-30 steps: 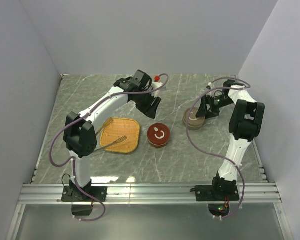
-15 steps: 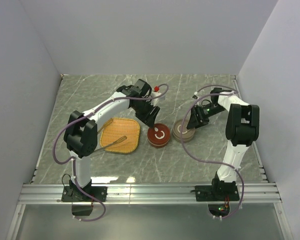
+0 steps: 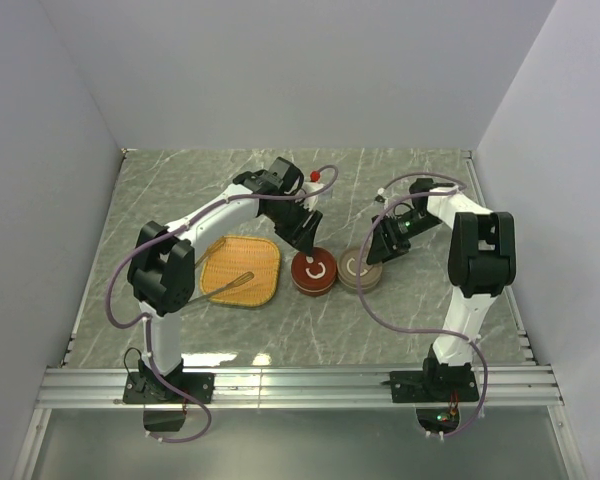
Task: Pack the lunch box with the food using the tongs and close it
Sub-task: Move the lunch box, then reset both arms
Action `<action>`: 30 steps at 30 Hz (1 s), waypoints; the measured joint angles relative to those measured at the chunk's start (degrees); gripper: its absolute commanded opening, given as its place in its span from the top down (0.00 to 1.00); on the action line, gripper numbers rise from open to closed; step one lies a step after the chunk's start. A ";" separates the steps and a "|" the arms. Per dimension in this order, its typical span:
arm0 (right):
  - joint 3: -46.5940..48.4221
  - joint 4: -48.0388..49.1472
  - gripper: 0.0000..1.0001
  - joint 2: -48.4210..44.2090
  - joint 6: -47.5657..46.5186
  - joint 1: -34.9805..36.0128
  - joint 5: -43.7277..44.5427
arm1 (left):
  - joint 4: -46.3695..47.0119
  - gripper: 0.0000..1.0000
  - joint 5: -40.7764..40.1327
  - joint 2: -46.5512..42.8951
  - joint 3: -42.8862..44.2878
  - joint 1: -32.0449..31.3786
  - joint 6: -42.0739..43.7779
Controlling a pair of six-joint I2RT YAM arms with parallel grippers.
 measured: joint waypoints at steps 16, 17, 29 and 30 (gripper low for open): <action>6.19 3.43 0.00 -26.88 6.16 -2.45 6.08 | 1.86 0.01 -2.86 -13.90 3.04 9.88 -2.16; 6.19 4.02 0.00 -29.86 6.84 -2.47 6.58 | 2.49 0.01 -3.21 -15.58 3.04 10.86 -2.36; -10.38 15.58 0.00 -56.57 17.25 -2.43 13.84 | 8.46 0.01 -8.96 -32.28 -11.41 18.82 -4.98; -13.20 16.33 0.00 -58.58 17.90 -2.43 14.43 | 8.87 0.01 -10.08 -33.99 -14.05 19.04 -4.96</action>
